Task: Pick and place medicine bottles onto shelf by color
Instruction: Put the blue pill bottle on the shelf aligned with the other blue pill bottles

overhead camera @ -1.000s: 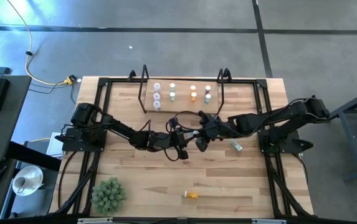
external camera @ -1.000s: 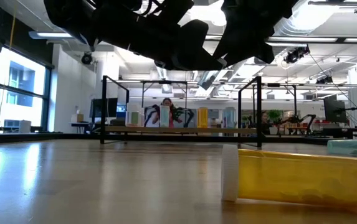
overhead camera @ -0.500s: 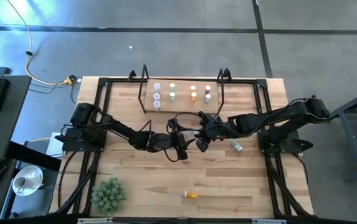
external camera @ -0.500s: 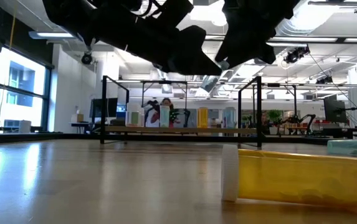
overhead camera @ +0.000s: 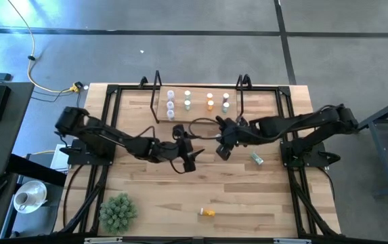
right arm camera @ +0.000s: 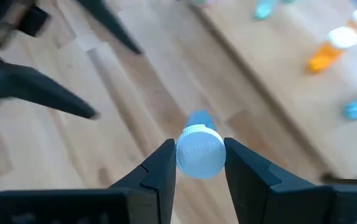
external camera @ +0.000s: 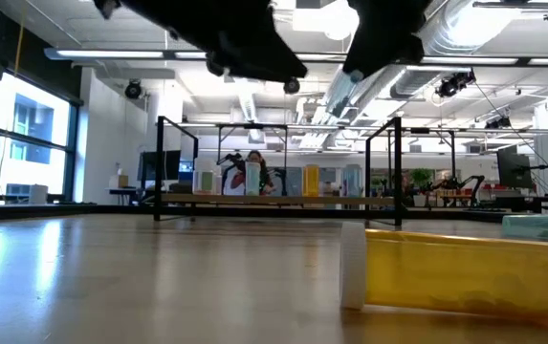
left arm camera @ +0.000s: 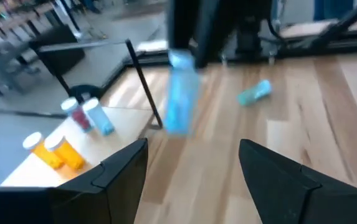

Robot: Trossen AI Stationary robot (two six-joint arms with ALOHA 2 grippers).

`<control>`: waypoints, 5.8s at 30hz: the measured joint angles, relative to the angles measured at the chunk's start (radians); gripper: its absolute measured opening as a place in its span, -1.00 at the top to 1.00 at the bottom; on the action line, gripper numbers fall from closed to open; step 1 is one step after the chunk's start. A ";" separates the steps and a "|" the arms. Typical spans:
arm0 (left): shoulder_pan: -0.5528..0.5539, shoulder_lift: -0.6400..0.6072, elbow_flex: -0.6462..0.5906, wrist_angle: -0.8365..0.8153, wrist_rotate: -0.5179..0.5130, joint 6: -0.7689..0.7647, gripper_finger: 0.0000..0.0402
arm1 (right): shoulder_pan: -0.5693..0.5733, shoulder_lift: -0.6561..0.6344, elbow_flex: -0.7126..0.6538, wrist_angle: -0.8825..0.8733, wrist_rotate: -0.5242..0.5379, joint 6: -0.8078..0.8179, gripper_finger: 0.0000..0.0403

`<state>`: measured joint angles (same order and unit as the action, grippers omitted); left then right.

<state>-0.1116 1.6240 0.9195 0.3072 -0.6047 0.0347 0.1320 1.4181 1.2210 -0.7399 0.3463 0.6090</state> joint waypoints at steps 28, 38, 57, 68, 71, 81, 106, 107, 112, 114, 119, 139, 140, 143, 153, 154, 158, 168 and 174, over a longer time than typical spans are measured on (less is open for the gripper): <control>0.029 -0.126 -0.293 0.302 0.528 -0.223 -0.21 | -0.390 0.122 0.272 -0.274 -0.408 -0.667 0.47; 0.019 -0.125 -0.297 0.321 0.532 -0.223 -0.21 | -0.413 0.253 0.272 -0.284 -0.386 -0.762 0.47; 0.019 -0.125 -0.297 0.319 0.530 -0.223 -0.21 | -0.481 0.383 0.271 -0.283 -0.268 -0.835 0.47; 0.019 -0.124 -0.297 0.320 0.530 -0.223 -0.21 | -0.532 0.383 0.271 -0.265 -0.347 -0.801 0.47; 0.019 -0.124 -0.297 0.319 0.530 -0.223 -0.21 | -0.538 0.383 0.271 -0.265 -0.356 -0.793 0.47; 0.019 -0.124 -0.297 0.319 0.530 -0.223 -0.21 | -0.553 0.409 0.270 -0.241 -0.381 -0.773 0.47; 0.019 -0.124 -0.297 0.319 0.531 -0.217 -0.21 | -0.577 0.410 0.270 -0.246 -0.336 -0.744 0.27; 0.019 -0.124 -0.297 0.319 0.531 -0.218 -0.21 | -0.577 0.410 0.270 -0.246 -0.334 -0.744 0.26; 0.019 -0.124 -0.297 0.318 0.531 -0.217 -0.21 | -0.577 0.410 0.270 -0.246 -0.331 -0.745 0.24; 0.019 -0.124 -0.297 0.318 0.531 -0.216 -0.21 | -0.577 0.410 0.270 -0.246 -0.331 -0.746 0.24; 0.019 -0.124 -0.297 0.316 0.531 -0.215 -0.21 | -0.574 0.409 0.338 -0.301 -0.380 -0.740 0.24; 0.019 -0.124 -0.297 0.227 0.463 -0.173 -0.21 | -0.434 0.293 0.552 -0.474 -0.579 -0.783 0.24; 0.019 -0.124 -0.297 0.227 0.463 -0.173 -0.21 | -0.424 0.261 0.508 -0.449 -0.579 -0.771 0.24; 0.022 -0.124 -0.297 0.227 0.462 -0.162 -0.21 | -0.395 0.152 0.367 -0.355 -0.557 -0.728 0.24; 0.097 -0.124 -0.297 0.232 0.403 -0.113 -0.21 | -0.307 -0.184 0.021 -0.071 -0.357 -0.560 0.24; 0.109 -0.124 -0.297 0.232 0.401 -0.109 -0.21 | -0.297 -0.211 -0.005 -0.037 -0.333 -0.543 0.24; 0.159 -0.124 -0.281 0.227 0.402 -0.078 -0.21 | -0.248 -0.305 -0.119 0.119 -0.236 -0.516 0.24; 0.244 -0.124 -0.217 0.205 0.336 0.065 -0.21 | -0.168 -0.429 -0.367 0.384 -0.083 -0.449 0.24; 0.279 -0.124 -0.162 0.181 0.326 0.075 -0.21 | -0.136 -0.431 -0.450 0.451 0.010 -0.400 0.24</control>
<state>0.1676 1.4998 0.7572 0.4878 -0.2790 0.1096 -0.0042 0.9871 0.7714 -0.2886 0.3558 0.2089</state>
